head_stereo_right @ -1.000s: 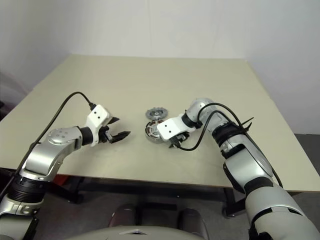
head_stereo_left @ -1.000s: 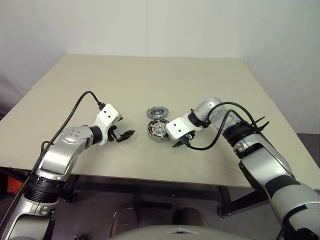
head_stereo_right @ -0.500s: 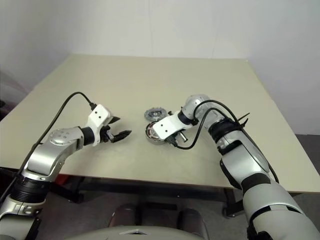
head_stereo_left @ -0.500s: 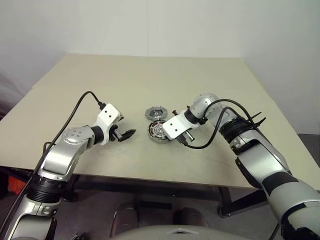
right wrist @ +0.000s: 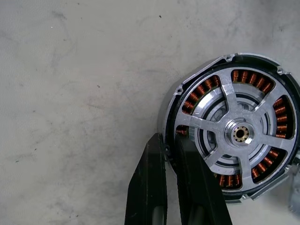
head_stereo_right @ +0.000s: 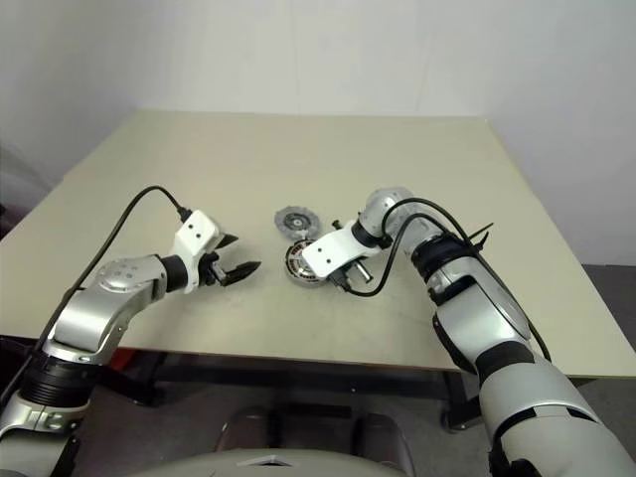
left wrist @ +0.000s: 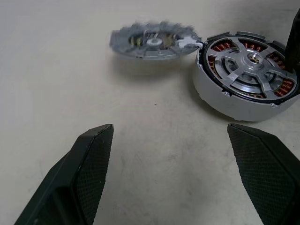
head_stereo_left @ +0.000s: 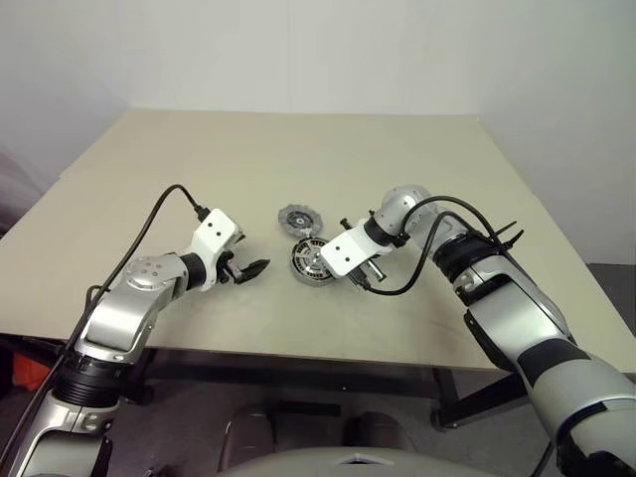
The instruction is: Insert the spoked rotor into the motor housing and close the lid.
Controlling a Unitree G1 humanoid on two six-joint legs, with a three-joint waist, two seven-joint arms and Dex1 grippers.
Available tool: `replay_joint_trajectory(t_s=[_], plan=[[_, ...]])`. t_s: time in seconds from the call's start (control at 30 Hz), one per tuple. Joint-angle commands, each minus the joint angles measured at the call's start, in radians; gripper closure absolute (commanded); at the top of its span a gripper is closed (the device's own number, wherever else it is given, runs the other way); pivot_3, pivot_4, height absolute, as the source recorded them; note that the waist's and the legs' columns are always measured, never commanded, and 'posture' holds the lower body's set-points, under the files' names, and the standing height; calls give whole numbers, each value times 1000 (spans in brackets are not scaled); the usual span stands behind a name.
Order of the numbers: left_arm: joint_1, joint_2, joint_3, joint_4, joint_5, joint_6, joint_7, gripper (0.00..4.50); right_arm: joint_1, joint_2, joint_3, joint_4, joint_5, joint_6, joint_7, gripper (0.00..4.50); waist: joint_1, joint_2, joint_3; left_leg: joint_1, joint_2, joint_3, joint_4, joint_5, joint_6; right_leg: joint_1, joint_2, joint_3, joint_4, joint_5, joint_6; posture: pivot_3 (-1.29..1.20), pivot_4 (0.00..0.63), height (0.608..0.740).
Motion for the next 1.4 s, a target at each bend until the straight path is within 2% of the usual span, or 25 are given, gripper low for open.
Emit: replay_joint_trajectory(t_s=[0.03, 0.2, 0.3, 0.43, 0.57, 0.77, 0.87, 1.07, 1.27, 1.4], plan=[[-8, 2, 34, -30, -4, -10, 8, 398, -29, 8, -7, -3, -9, -7, -26, 4499, 0, 0, 0, 0, 0, 0, 0, 0, 0, 0, 0, 0, 0, 0, 0, 0, 0, 740], [-5, -3, 33, -33, -5, -7, 14, 398, -35, 7, -16, 3, -16, 0, -53, 4499, 0, 0, 0, 0, 0, 0, 0, 0, 0, 0, 0, 0, 0, 0, 0, 0, 0, 740], [-3, -9, 33, -34, -5, -7, 20, 398, -27, 7, -49, -19, 24, 90, -29, 4499, 0, 0, 0, 1, 0, 0, 0, 0, 0, 0, 0, 0, 0, 0, 0, 0, 0, 740], [9, -16, 37, -34, -4, -10, 29, 398, 35, 4, -105, -200, 117, 463, 70, 4499, 3, 0, 0, 0, 0, 0, 0, 0, 0, 0, 0, 0, 0, 0, 0, 0, 0, 740], [22, -23, 42, -42, -4, -9, 39, 398, 143, -68, -84, -456, 124, 759, 152, 4499, 15, 0, 0, -4, 0, 0, 0, 0, 0, -2, 0, 0, -2, 0, 0, 0, 0, 740], [39, -26, 50, -61, -8, 0, 52, 398, 195, -87, -36, -669, 151, 1127, 157, 4499, 29, 0, 0, -4, 0, 0, -1, -1, 2, -2, 0, 0, -3, -1, 2, 0, 0, 740], [48, -24, 57, -73, -10, 6, 56, 398, 141, 8, -42, -647, 168, 1431, 56, 4499, 27, 1, 0, 0, 0, 0, -2, 0, 1, 0, 0, 0, -2, -1, 2, 0, 0, 740], [68, -21, 69, -97, -13, 18, 66, 398, 21, 189, -114, -497, 212, 1840, -164, 4499, 14, 1, 1, 6, -1, 0, -6, 2, -4, 1, 0, 2, 0, -4, 6, 0, 0, 740], [95, -15, 93, -130, -18, 37, 80, 398, -68, 346, -295, -247, 227, 1929, -486, 4499, 3, 2, 1, 13, -2, 0, -9, 3, -7, 3, 0, 4, 0, -5, 8, 0, 0, 740], [114, -14, 104, -157, -20, 50, 91, 398, -110, 406, -406, -154, 260, 1921, -648, 4499, 2, 3, 2, 15, -3, -1, -9, 3, -7, 3, 0, 5, 0, -5, 9, 0, 0, 740]])
